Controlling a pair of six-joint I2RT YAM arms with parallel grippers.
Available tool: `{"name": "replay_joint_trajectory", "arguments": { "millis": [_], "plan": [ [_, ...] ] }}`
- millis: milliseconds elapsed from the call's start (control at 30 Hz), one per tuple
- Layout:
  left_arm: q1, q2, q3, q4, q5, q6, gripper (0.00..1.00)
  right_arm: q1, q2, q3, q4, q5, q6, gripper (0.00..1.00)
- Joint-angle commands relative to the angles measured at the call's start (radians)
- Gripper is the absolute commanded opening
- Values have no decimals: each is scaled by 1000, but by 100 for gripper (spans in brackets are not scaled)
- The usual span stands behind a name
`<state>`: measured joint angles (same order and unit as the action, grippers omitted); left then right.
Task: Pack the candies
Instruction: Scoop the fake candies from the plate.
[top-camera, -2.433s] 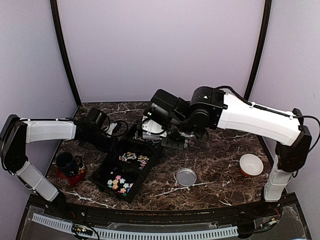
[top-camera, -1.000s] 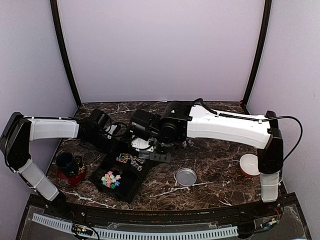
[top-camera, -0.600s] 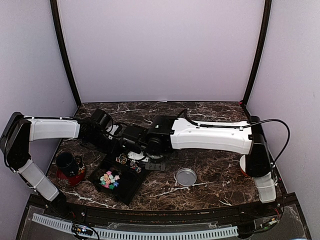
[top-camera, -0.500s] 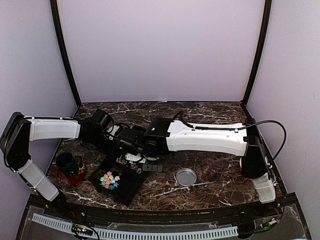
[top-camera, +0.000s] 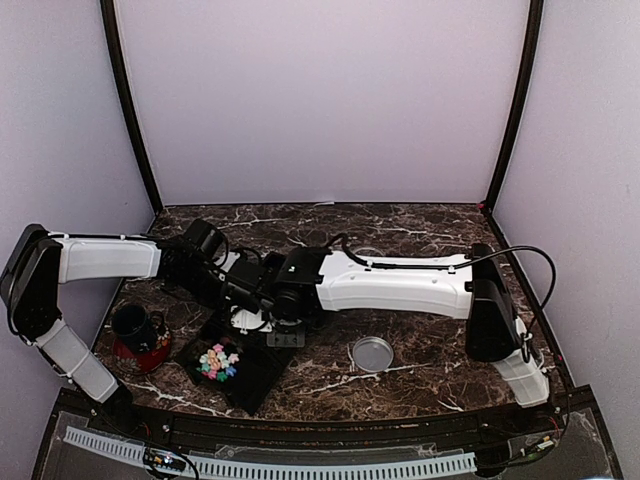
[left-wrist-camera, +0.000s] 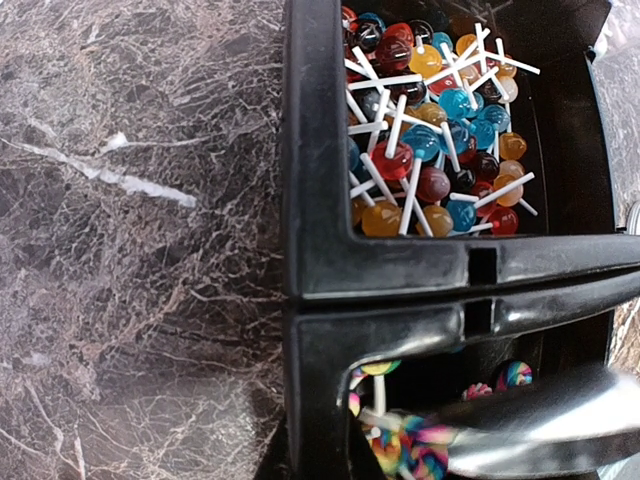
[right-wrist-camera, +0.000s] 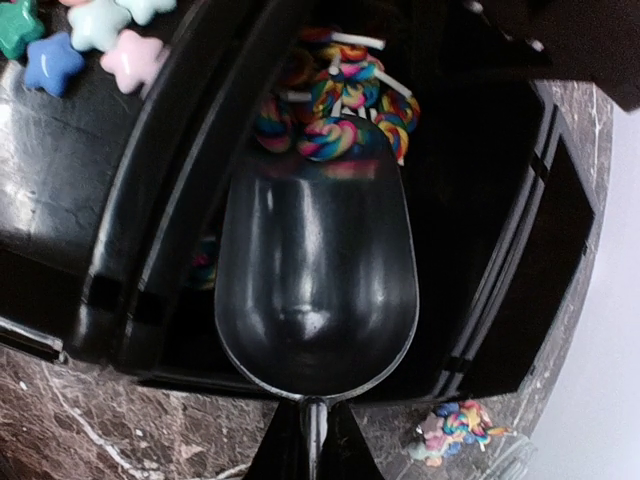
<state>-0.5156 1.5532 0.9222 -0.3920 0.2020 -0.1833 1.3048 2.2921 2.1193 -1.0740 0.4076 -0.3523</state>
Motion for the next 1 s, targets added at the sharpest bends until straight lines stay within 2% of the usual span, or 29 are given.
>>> {"name": "replay_joint_trajectory", "arguments": {
  "millis": [0, 133, 600, 800, 967],
  "plan": [
    [-9, -73, 53, 77, 113, -17, 0, 14, 5, -71, 88, -207, -84, 0],
    [-10, -76, 51, 79, 116, -18, 0, -6, -44, -183, 229, -322, -87, 0],
    [-9, -82, 46, 93, 146, -20, 0, -136, -164, -529, 699, -702, 58, 0],
    [-10, -86, 46, 95, 155, -18, 0, -135, -193, -535, 682, -777, 11, 0],
    [-9, -88, 43, 99, 163, -19, 0, -127, -204, -528, 635, -658, -39, 0]
  ]
}}
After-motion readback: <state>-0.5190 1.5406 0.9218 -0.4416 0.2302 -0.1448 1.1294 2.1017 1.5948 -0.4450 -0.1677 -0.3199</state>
